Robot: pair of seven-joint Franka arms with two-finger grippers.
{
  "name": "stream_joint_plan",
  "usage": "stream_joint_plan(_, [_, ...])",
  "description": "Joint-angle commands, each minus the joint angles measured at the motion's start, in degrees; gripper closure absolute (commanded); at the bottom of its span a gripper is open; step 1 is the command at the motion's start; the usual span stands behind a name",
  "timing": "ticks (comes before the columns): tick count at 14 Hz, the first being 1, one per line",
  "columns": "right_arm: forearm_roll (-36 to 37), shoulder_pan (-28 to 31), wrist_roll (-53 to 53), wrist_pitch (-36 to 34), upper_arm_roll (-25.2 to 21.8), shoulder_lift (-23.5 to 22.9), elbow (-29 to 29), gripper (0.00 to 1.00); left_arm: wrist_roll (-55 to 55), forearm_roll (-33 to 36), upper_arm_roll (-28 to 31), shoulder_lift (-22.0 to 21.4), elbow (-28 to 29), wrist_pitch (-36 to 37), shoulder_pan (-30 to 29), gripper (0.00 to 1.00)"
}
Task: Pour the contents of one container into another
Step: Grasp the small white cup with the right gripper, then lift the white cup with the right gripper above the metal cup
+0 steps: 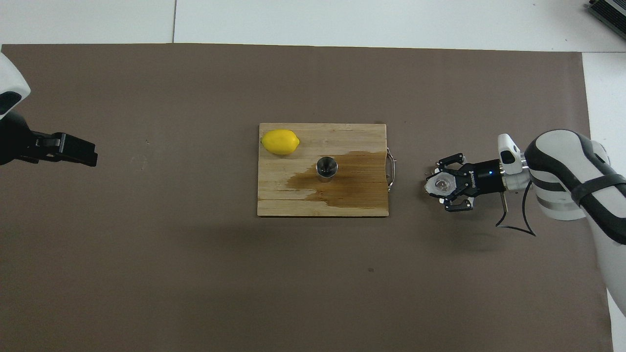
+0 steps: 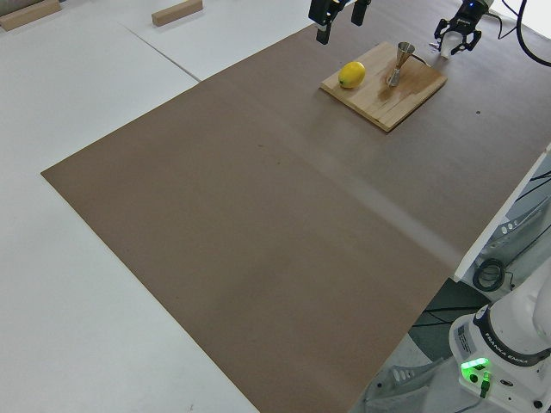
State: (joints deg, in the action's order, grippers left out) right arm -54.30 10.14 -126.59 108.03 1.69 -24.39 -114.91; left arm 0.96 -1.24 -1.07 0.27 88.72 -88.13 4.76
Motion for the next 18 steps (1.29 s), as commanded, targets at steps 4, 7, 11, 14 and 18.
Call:
stream_joint_plan(4, [-2.9,-4.2,14.8,3.0,2.3,4.8,1.2,0.65,-0.2,1.0,1.0,0.1,0.7,0.0,1.6,0.00])
stream_joint_plan(7, [-1.4,-12.0,29.3,9.4,2.5,9.8,3.5,0.71,-0.2,1.0,1.0,0.0,0.8,0.2,1.2,0.00])
stream_joint_plan(11, [-1.2,-20.6,37.9,18.2,2.6,10.4,4.4,0.72,-0.1,1.0,1.0,0.0,0.8,0.3,1.0,0.00])
stream_joint_plan(14, [1.5,-22.5,37.7,19.1,2.6,10.5,4.4,0.72,-0.1,1.0,1.0,0.0,0.8,0.3,1.0,0.00])
stream_joint_plan(18, [7.0,-23.9,37.9,19.8,2.6,11.1,4.4,0.73,-0.1,1.0,1.0,0.0,0.8,0.3,1.0,0.00])
